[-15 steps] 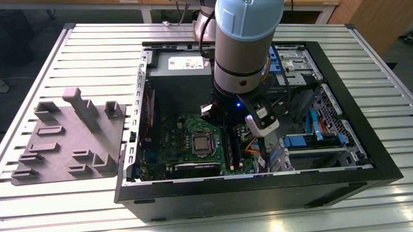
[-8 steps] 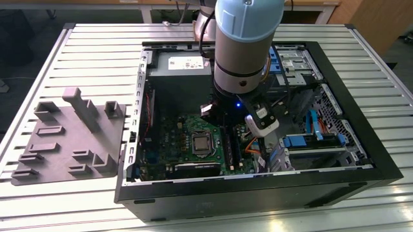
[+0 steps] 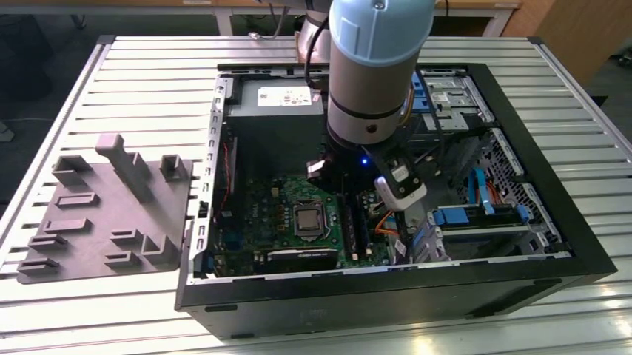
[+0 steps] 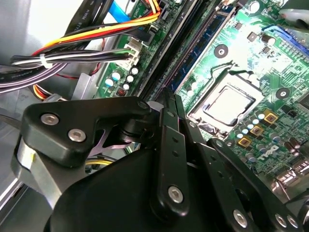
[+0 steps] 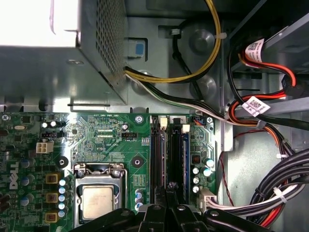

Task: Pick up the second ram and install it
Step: 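Insert the second ram into the second slot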

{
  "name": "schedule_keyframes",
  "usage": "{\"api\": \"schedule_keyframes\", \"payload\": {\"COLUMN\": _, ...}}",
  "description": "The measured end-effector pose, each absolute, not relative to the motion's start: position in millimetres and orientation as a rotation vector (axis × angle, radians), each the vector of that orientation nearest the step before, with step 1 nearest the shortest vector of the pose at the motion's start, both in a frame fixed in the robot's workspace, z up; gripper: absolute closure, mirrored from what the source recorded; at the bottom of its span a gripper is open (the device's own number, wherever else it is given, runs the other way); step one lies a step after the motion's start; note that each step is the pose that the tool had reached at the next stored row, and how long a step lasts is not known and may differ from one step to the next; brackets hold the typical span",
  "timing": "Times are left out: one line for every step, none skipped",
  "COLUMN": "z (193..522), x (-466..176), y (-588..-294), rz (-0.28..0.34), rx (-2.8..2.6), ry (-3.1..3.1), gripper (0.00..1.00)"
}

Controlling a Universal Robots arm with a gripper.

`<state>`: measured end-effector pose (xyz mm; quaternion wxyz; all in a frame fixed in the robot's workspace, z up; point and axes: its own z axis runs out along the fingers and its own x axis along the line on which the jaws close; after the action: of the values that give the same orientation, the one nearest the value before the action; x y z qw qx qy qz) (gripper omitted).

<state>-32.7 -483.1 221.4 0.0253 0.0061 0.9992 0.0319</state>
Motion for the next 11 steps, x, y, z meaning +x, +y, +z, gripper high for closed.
{"api": "schedule_keyframes", "payload": {"z": 221.1, "x": -32.7, "y": -483.1, "rz": 0.099, "rx": 0.019, "ry": 3.089, "gripper": 0.88}}
{"api": "schedule_keyframes", "payload": {"z": 220.8, "x": -32.7, "y": -483.1, "rz": 0.099, "rx": 0.019, "ry": 3.089, "gripper": 0.88}}
{"api": "schedule_keyframes", "payload": {"z": 220.5, "x": -32.7, "y": -483.0, "rz": 0.099, "rx": 0.019, "ry": 3.089, "gripper": 0.88}}
{"api": "schedule_keyframes", "payload": {"z": 220.1, "x": -32.7, "y": -483.0, "rz": 0.099, "rx": 0.019, "ry": 3.089, "gripper": 0.88}}
{"api": "schedule_keyframes", "payload": {"z": 219.7, "x": -32.7, "y": -483.0, "rz": 0.099, "rx": 0.019, "ry": 3.089, "gripper": 0.88}}
{"api": "schedule_keyframes", "payload": {"z": 219.3, "x": -32.7, "y": -483.0, "rz": 0.099, "rx": 0.019, "ry": 3.089, "gripper": 0.88}}
{"api": "schedule_keyframes", "payload": {"z": 218.9, "x": -32.7, "y": -483.0, "rz": 0.099, "rx": 0.019, "ry": 3.089, "gripper": 0.88}}
{"api": "schedule_keyframes", "payload": {"z": 218.5, "x": -32.7, "y": -483.0, "rz": 0.099, "rx": 0.019, "ry": 3.089, "gripper": 0.88}}
{"api": "schedule_keyframes", "payload": {"z": 218.1, "x": -32.7, "y": -483.1, "rz": 0.098, "rx": 0.019, "ry": 3.089, "gripper": 0.88}}
{"api": "schedule_keyframes", "payload": {"z": 217.9, "x": -32.7, "y": -483.1, "rz": 0.098, "rx": 0.019, "ry": 3.089, "gripper": 0.88}}
{"api": "schedule_keyframes", "payload": {"z": 217.9, "x": -32.7, "y": -483.1, "rz": 0.098, "rx": 0.019, "ry": 3.089, "gripper": 0.88}}
